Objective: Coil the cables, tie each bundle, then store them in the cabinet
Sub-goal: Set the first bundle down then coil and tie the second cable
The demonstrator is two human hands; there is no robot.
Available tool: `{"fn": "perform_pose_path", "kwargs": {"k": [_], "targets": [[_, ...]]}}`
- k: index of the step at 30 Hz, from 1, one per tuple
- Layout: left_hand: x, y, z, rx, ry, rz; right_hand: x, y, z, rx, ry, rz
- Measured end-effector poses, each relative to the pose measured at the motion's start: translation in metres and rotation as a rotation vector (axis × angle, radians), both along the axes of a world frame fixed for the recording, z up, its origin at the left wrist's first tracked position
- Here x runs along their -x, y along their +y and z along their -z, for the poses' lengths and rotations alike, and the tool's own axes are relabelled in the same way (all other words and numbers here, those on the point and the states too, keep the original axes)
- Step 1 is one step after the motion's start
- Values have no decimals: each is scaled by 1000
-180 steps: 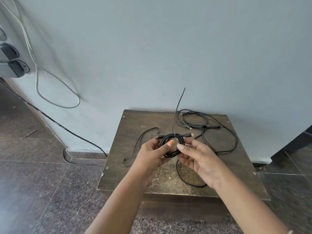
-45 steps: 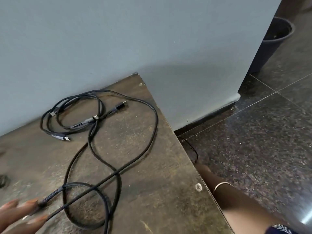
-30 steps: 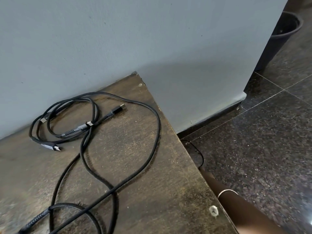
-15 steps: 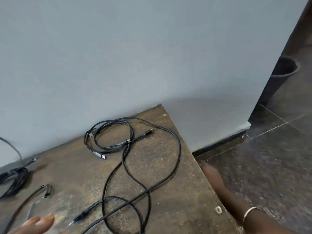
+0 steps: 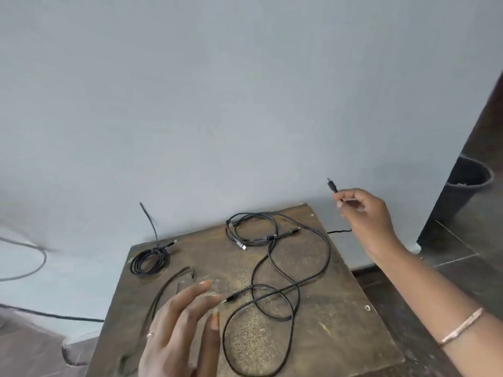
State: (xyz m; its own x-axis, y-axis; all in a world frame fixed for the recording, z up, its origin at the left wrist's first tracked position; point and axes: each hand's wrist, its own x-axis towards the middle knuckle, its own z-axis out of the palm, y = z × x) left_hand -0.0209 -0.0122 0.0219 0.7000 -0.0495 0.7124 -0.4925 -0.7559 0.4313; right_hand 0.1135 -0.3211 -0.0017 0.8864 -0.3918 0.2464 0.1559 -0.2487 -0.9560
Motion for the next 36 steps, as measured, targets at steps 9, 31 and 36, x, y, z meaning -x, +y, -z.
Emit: {"fn": "perform_pose_path", "kwargs": {"k": [9, 31, 36], "targets": [[31, 9, -15, 141, 139, 14, 73, 97, -116, 23, -70, -311], [66, 31, -3, -12, 558, 25, 183, 200, -56, 560, 156, -686], [52, 23, -4, -73, 626, -145, 166, 172, -60, 530, 171, -712]]}}
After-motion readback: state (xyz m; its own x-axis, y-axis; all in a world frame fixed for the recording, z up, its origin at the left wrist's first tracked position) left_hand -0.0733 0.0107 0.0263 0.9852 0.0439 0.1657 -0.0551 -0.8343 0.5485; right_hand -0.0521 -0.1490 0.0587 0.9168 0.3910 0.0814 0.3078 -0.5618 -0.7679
